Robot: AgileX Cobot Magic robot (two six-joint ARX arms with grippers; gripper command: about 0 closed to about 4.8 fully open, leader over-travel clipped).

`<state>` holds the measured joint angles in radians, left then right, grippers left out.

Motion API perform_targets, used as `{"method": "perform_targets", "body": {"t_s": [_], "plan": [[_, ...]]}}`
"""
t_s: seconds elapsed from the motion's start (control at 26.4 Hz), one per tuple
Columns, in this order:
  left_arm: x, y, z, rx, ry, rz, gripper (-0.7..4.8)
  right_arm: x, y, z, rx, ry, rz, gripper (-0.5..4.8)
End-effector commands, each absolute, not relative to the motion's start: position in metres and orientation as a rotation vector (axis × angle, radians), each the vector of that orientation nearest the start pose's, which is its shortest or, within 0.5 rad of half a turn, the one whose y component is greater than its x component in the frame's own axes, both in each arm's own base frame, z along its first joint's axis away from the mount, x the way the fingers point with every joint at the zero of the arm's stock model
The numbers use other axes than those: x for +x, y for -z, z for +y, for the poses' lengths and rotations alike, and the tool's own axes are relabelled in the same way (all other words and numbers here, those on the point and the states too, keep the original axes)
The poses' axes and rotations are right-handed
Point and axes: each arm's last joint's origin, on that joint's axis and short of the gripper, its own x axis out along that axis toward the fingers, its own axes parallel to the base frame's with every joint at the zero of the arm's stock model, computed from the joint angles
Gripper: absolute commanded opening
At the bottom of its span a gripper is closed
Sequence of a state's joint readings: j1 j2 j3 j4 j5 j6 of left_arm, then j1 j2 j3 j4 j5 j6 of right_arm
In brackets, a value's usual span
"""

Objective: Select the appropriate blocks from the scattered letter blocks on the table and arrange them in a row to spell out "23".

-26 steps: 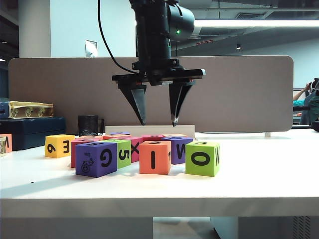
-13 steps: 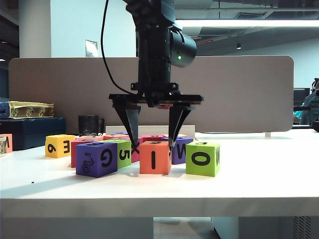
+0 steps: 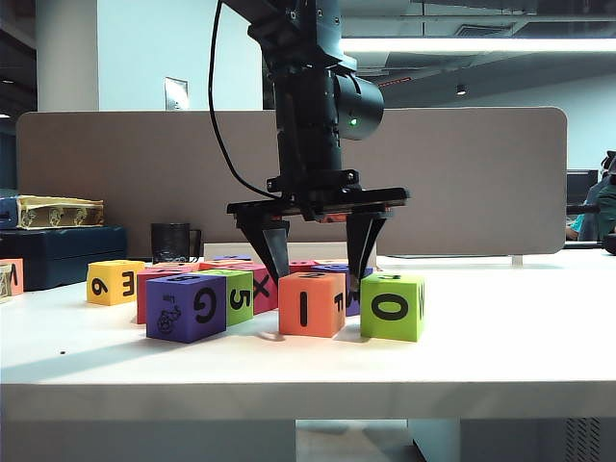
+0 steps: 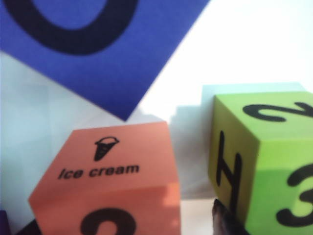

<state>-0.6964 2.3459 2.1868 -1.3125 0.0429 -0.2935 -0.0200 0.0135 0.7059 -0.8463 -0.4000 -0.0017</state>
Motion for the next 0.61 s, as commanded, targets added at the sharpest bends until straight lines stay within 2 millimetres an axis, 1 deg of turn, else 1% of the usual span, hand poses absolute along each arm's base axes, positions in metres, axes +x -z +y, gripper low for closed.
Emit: {"method": "perform_targets", "body": {"t_s": [0.04,0.19,0.46,0.61], "plan": [[0.3578,-0.2189,-0.3014,0.239,0.399,1.452,3.71,-0.0024,-0.2967,0.0113,0.022,-0.377,0.127,-0.01],[0.3577,-0.2192,-0.3034,0.204,0.44,1.461,3.71,-0.0025,-0.2967,0.0113,0.022,-0.377,0.126,-0.01],[0.3578,-0.2203,-0.3022,0.213,0.429,1.457,3.71,-0.0024,-0.2967,0.0113,0.022,-0.378,0.127,-0.01],[0.3583,-0.2249,-0.2985,0.275,0.368,1.413,3.71,-0.0025,-0.2962,0.0113,0.023,-0.378,0.132,-0.01]]}}
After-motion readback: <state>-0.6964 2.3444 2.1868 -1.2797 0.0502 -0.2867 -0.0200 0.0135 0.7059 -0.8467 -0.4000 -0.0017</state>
